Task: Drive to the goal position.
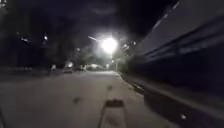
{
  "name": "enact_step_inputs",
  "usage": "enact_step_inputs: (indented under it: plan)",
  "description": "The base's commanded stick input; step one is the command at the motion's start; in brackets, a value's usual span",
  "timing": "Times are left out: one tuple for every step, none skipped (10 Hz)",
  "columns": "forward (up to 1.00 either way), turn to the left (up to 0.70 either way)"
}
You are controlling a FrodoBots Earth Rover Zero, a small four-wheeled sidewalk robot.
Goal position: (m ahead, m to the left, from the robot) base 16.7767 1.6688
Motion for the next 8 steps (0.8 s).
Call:
enact_step_inputs:
  plan:
    - [0.70,0.00]
    - [0.70,0.00]
    - [0.70,0.00]
    - [0.70,0.00]
    - [0.70,0.00]
    - [0.70,0.00]
    - [0.70,0.00]
    - [0.70,0.00]
